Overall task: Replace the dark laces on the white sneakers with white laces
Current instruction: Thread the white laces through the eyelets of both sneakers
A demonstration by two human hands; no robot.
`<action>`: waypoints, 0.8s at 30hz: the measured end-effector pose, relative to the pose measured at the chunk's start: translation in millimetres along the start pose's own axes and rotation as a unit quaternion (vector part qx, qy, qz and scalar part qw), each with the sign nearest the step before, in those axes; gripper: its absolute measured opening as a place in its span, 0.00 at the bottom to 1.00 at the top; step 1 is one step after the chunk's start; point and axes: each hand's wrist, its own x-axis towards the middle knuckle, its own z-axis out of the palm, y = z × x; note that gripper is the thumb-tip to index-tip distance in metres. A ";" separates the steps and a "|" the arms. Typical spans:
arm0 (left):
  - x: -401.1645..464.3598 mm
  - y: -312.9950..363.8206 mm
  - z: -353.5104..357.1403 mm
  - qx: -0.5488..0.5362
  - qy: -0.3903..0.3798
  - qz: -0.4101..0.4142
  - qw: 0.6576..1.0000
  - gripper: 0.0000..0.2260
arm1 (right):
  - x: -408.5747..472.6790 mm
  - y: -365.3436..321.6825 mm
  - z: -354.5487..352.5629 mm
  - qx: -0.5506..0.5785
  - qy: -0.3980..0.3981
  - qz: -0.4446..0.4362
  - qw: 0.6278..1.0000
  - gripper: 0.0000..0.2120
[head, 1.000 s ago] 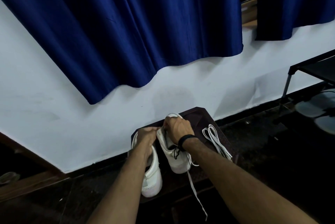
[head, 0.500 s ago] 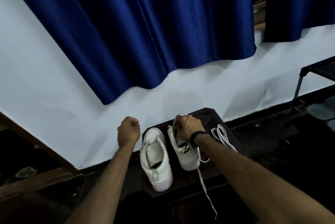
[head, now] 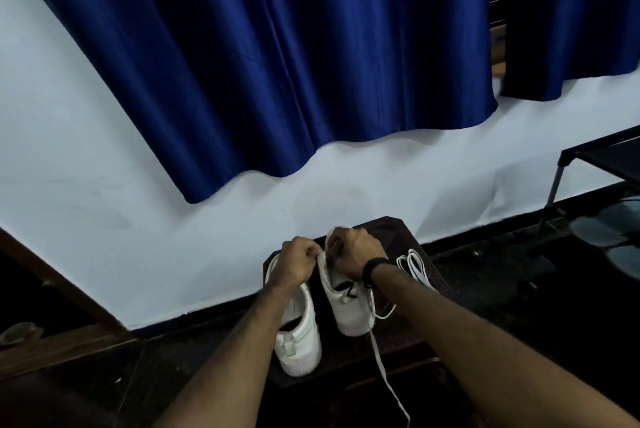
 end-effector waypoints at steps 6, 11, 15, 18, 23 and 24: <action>0.3 4.4 -20.3 -0.122 0.190 -0.085 0.970 0.12 | -14.5 7.5 -2.2 0.012 -0.032 0.004 0.999 0.29; -16.2 -14.7 -76.0 -0.213 0.351 -0.276 0.869 0.11 | -21.5 10.9 -3.2 0.003 -0.040 0.018 0.999 0.45; -40.3 -32.2 -78.4 0.007 0.254 -0.297 0.920 0.17 | -32.4 11.3 -3.4 -0.044 -0.019 0.051 0.998 0.52; -37.8 -22.9 -48.6 0.012 0.196 -0.113 0.974 0.23 | -38.2 10.5 -4.7 -0.031 -0.012 0.068 0.997 0.50; -19.5 12.7 -13.4 -0.004 -0.036 0.038 0.999 0.15 | -47.8 13.3 0.0 -0.007 0.014 0.049 0.999 0.47; -18.2 16.5 -9.1 0.018 -0.063 0.039 0.997 0.13 | -48.0 16.0 1.8 0.004 0.014 0.047 0.999 0.49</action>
